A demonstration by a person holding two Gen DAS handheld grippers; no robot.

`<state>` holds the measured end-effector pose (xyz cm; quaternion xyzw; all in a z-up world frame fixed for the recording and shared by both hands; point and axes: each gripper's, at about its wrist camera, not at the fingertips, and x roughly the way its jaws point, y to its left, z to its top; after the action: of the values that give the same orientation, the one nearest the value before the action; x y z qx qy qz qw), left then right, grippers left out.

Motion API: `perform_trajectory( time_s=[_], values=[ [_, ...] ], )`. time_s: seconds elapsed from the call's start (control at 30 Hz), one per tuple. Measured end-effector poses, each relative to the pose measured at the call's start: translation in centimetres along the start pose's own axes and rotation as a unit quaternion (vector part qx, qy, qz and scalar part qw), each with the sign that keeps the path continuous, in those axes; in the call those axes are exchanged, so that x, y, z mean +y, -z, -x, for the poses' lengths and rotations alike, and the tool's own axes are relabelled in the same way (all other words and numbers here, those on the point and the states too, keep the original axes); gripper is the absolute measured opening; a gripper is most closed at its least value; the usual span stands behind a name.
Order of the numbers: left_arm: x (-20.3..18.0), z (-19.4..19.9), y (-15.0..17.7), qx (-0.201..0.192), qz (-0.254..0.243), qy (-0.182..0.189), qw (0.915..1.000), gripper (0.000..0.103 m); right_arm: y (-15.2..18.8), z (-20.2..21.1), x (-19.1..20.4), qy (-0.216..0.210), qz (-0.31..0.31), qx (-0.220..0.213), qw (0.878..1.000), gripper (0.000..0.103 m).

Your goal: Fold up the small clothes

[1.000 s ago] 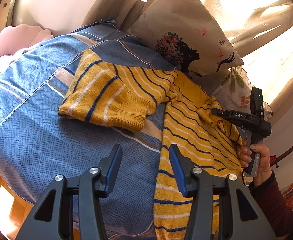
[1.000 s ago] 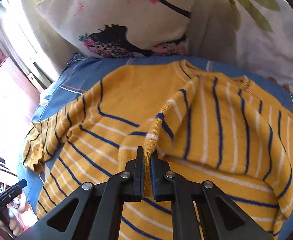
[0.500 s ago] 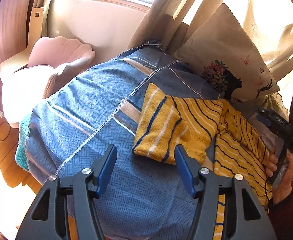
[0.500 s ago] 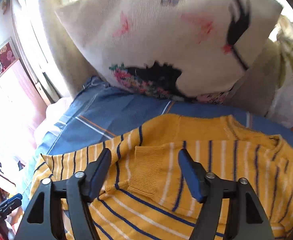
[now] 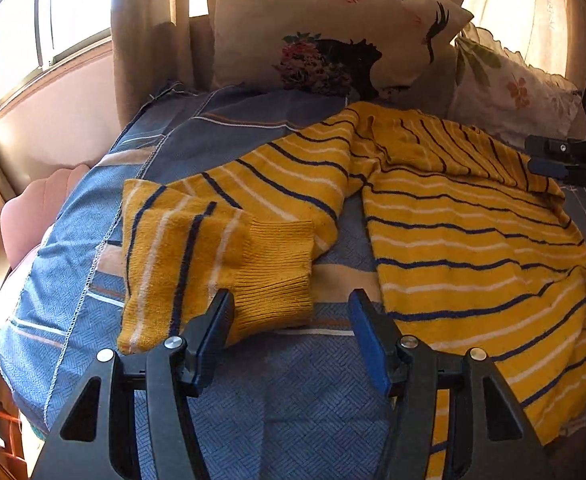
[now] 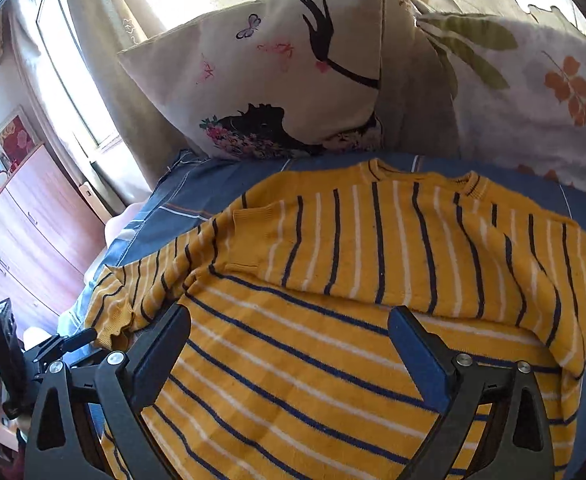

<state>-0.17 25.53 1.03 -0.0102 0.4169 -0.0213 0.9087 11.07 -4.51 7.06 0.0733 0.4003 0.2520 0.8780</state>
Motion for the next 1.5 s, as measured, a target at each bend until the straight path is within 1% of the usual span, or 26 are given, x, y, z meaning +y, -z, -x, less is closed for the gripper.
perform_trajectory(
  time_s=[0.03,0.07,0.1,0.13,0.17,0.2,0.23,0.27,0.4,0.47,0.57,0.67,0.73,0.8,0.93,1.03,1.1,1.13,1.2,1.23,1.33,1.37,1.4,1.43,1.47,1.5],
  values=[
    [-0.1,-0.7,0.0,0.011,-0.012,-0.005,0.9999,0.058,0.2,0.1,-0.2,-0.001,-0.004,0.0,1.0,0.101],
    [-0.2,-1.1,-0.1,0.013,-0.021,-0.013,0.9996,0.054,0.5,0.3,-0.4,-0.001,-0.007,-0.001,1.0,0.101],
    [-0.2,-1.2,-0.2,0.011,-0.028,-0.026,0.9992,0.034,0.6,0.5,-0.5,0.0,-0.009,-0.002,1.0,0.101],
    [0.2,-1.2,-0.6,0.013,-0.024,-0.033,0.9991,0.021,0.7,0.8,-0.7,0.0,-0.011,-0.005,1.0,0.101],
    [1.0,-0.9,-1.2,0.015,-0.005,-0.019,0.9997,0.004,0.8,1.1,-0.9,0.0,-0.012,-0.008,1.0,0.1],
    [2.2,-0.3,-1.8,0.008,0.026,0.002,0.9996,0.003,0.9,1.4,-1.1,-0.002,-0.014,-0.012,1.0,0.097],
    [3.6,0.6,-2.3,-0.01,0.057,0.02,0.9981,0.003,1.0,1.8,-1.3,-0.005,-0.015,-0.015,1.0,0.094],
    [4.7,1.6,-2.9,-0.027,0.081,0.026,0.9961,0.003,1.1,2.2,-1.5,-0.007,-0.017,-0.017,1.0,0.093],
    [9.0,5.1,-5.6,-0.074,0.165,0.039,0.9828,0.003,1.6,3.7,-2.7,-0.008,-0.025,-0.032,0.999,0.09],
    [10.0,6.8,-7.1,-0.094,0.19,0.049,0.976,0.003,2.0,4.5,-3.5,-0.007,-0.032,-0.039,0.999,0.09],
    [8.7,8.2,-10.3,-0.116,0.194,0.074,0.9713,0.003,2.6,5.8,-5.3,-0.004,-0.05,-0.052,0.997,0.09],
    [4.1,7.9,-13.8,-0.119,0.165,0.121,0.9716,0.003,3.3,7.3,-7.4,0.0,-0.076,-0.067,0.995,0.09],
    [-0.5,7.0,-16.2,-0.111,0.134,0.159,0.9719,0.003,3.8,8.5,-8.8,0.005,-0.094,-0.079,0.992,0.09],
    [-5.9,5.7,-18.0,-0.099,0.104,0.203,0.9686,0.003,4.5,9.9,-10.3,0.013,-0.108,-0.091,0.99,0.09],
    [-17.0,2.4,-21.1,-0.06,0.051,0.288,0.9543,0.003,6.1,13.0,-12.6,0.041,-0.127,-0.113,0.985,0.09],
    [-24.6,-0.7,-22.1,-0.021,0.024,0.339,0.9402,0.003,7.5,15.2,-14.8,0.062,-0.151,-0.124,0.979,0.09],
    [-28.9,-3.1,-21.9,0.015,0.009,0.363,0.9317,0.004,8.4,16.6,-16.4,0.077,-0.168,-0.13,0.974,0.09],
    [-30.7,-4.4,-21.8,0.031,0.002,0.363,0.9314,0.004,8.8,17.2,-17.1,0.086,-0.175,-0.132,0.972,0.09],
    [-33.0,-6.6,-21.2,0.053,-0.008,0.345,0.937,0.004,9.7,18.1,-18.6,0.102,-0.191,-0.137,0.967,0.09],
    [-33.4,-7.5,-20.9,0.064,-0.006,0.346,0.9361,0.004,10.1,18.5,-19.2,0.106,-0.199,-0.138,0.964,0.09],
    [-32.3,-8.5,-20.4,0.084,0.017,0.361,0.9284,0.005,10.6,19.1,-20.6,0.11,-0.215,-0.14,0.96,0.09],
    [-31.6,-8.1,-20.3,0.082,0.017,0.359,0.9296,0.011,10.5,19.1,-20.8,0.111,-0.215,-0.14,0.96,0.09],
    [-30.5,-7.3,-20.1,0.073,0.014,0.351,0.9335,0.021,10.3,19.0,-20.8,0.111,-0.213,-0.139,0.961,0.09],
    [-29.5,-6.5,-20.0,0.059,0.009,0.34,0.9387,0.026,10.1,18.7,-20.8,0.109,-0.209,-0.137,0.962,0.09],
    [-28.5,-5.7,-19.9,0.046,0.003,0.326,0.9443,0.036,9.8,18.4,-20.7,0.105,-0.205,-0.133,0.964,0.09],
    [-27.5,-4.9,-19.7,0.034,-0.003,0.306,0.9514,0.044,9.4,17.9,-20.4,0.1,-0.201,-0.13,0.966,0.09]
  ],
)
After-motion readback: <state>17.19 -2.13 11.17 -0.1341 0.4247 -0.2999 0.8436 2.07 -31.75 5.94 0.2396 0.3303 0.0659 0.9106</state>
